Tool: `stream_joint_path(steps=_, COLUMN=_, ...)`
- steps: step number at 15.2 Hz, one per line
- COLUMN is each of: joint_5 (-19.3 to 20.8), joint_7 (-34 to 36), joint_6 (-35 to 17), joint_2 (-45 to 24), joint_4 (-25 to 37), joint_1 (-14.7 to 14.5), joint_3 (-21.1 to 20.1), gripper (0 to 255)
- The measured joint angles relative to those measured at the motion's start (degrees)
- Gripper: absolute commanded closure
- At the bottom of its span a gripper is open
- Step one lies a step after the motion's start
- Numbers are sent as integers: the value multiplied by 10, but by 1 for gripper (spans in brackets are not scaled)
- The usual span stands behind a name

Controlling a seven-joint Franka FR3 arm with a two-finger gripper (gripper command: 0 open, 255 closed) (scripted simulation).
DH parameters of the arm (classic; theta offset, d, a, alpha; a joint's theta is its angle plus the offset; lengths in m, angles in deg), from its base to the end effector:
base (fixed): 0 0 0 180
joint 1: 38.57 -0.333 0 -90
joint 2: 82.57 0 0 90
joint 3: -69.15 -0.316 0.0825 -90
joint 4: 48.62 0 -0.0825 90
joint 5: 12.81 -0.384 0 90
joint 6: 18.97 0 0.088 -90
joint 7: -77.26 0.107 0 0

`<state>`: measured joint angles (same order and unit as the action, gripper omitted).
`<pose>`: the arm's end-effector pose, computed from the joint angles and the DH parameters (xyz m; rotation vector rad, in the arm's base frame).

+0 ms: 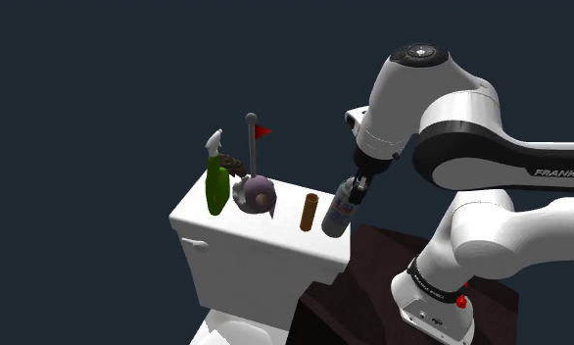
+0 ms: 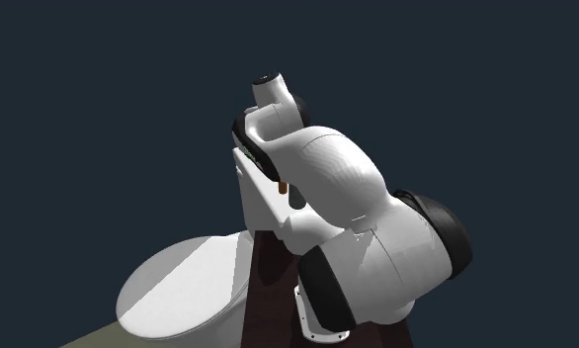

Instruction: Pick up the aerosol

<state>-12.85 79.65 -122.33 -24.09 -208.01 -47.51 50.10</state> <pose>0.2356 0.1215 0.4618 2.8356 0.4216 0.1004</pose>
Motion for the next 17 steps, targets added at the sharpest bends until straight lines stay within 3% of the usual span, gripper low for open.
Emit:
stream_joint_path(steps=6, joint_5=1, joint_7=-2, joint_6=3, joint_2=0, joint_4=2, joint_1=1, joint_3=2, gripper=255)
stream_joint_path(steps=17, joint_5=14, joint_7=-19, joint_6=79, joint_2=-3, joint_4=83, joint_1=11, joint_3=18, gripper=255)
